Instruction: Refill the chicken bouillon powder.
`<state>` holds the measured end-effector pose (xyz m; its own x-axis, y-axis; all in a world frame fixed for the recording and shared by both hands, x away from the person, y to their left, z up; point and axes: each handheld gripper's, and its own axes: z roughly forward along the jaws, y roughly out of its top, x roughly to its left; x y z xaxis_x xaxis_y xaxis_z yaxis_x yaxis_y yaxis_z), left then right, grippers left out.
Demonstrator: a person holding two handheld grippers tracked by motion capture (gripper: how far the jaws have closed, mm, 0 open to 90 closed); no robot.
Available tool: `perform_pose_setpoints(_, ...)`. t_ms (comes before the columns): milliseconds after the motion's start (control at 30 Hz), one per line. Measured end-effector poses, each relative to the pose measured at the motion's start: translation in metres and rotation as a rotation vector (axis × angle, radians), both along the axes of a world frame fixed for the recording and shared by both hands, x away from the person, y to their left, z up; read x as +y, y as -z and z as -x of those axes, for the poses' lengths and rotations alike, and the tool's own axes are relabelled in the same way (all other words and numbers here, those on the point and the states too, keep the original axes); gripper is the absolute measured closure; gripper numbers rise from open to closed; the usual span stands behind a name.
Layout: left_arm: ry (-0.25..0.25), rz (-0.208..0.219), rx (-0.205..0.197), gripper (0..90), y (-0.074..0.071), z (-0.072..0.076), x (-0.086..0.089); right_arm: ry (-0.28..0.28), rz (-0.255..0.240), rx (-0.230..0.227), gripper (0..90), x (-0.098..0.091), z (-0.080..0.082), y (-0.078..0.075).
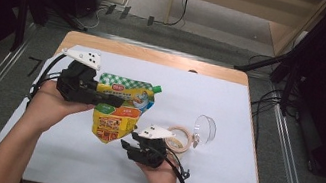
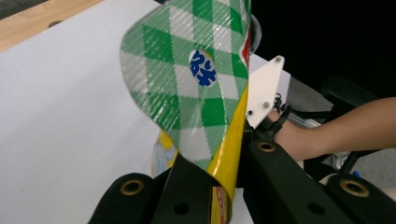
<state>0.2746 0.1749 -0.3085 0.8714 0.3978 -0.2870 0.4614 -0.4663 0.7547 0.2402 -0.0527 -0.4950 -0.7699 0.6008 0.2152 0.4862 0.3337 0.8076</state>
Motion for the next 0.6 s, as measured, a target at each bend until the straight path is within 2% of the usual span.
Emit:
perform_pose_setpoints(100, 0.02, -0.003, 0.006, 90.0, -0.003, 0.003, -0.002, 0.028, -0.017, 0.009, 60.0, -0.001, 0.0, 0.001)
perform_pose_setpoints(233, 0.049, 0.008, 0.046, 90.0, -0.004, 0.005, -0.006, 0.052, -0.055, 0.004, 63.1, -0.004, -0.001, 0.001)
perform_pose_setpoints(300, 0.052, 0.007, 0.071, 90.0, -0.001, 0.004, -0.008, 0.046, -0.072, -0.009, 63.4, -0.004, 0.001, 0.0)
perform_pose_setpoints(367, 0.053, 0.007, 0.084, 90.0, 0.002, 0.002, -0.009, 0.036, -0.08, -0.035, 65.3, -0.004, 0.003, -0.002)
perform_pose_setpoints(400, 0.049, 0.007, 0.085, 90.0, 0.002, 0.002, -0.009, 0.025, -0.07, -0.062, 68.9, -0.003, 0.005, -0.003)
perform_pose_setpoints(467, 0.032, 0.007, 0.078, 90.0, 0.004, 0.0, -0.007, 0.013, -0.04, -0.107, 69.5, -0.001, 0.009, -0.003)
perform_pose_setpoints(533, 0.032, 0.027, 0.089, 89.8, 0.005, -0.001, -0.006, -0.021, -0.039, -0.115, 68.5, 0.002, 0.013, -0.004)
perform_pose_setpoints(600, 0.01, 0.037, 0.083, 89.1, 0.005, -0.002, -0.005, -0.04, -0.037, -0.138, 67.8, 0.004, 0.016, -0.005)
